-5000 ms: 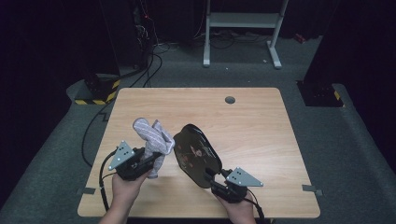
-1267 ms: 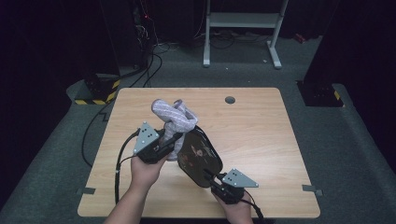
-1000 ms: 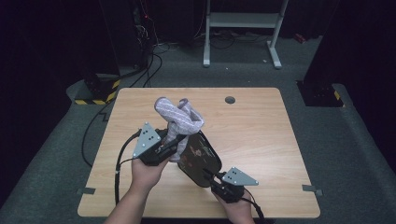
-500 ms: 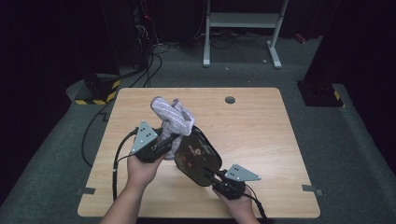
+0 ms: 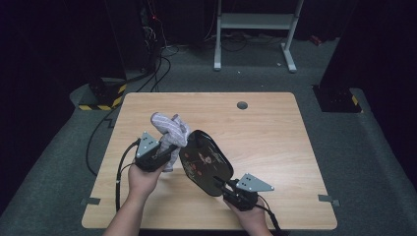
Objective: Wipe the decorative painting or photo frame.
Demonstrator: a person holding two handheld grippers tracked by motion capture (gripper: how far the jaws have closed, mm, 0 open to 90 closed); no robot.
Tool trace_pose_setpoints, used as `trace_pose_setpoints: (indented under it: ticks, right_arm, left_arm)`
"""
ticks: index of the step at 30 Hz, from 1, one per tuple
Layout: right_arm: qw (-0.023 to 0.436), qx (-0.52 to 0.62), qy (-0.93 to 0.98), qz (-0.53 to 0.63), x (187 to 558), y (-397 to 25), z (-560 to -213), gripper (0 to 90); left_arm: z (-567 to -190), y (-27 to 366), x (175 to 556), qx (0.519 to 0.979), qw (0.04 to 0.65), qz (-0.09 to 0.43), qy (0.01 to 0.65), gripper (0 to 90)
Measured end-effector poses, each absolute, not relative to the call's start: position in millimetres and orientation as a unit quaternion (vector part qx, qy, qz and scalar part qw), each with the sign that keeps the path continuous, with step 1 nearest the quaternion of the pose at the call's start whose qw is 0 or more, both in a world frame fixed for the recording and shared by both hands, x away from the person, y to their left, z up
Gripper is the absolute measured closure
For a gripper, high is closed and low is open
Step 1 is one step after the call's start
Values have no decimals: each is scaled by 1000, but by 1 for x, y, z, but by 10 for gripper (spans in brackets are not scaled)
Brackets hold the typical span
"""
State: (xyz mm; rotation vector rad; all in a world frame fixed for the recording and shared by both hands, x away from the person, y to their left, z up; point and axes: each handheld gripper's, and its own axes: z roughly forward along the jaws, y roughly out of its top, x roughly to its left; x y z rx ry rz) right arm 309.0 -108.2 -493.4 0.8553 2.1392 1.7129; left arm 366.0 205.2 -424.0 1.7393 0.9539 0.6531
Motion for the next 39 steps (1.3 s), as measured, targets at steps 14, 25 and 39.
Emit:
trace_pose_setpoints:
  ticks: [14, 25, 39]
  right_arm:
    - [139, 297, 740, 587, 308, -108, -493, 795]
    - [137, 297, 742, 585, 307, -106, -492, 795]
    - [138, 297, 741, 586, 307, -105, -491, 795]
  left_arm:
    - [-364, 168, 336, 710, 550, 305, 316, 680]
    - [-339, 131, 321, 722, 585, 269, 253, 680]
    - [-351, 161, 342, 701, 578, 282, 308, 684]
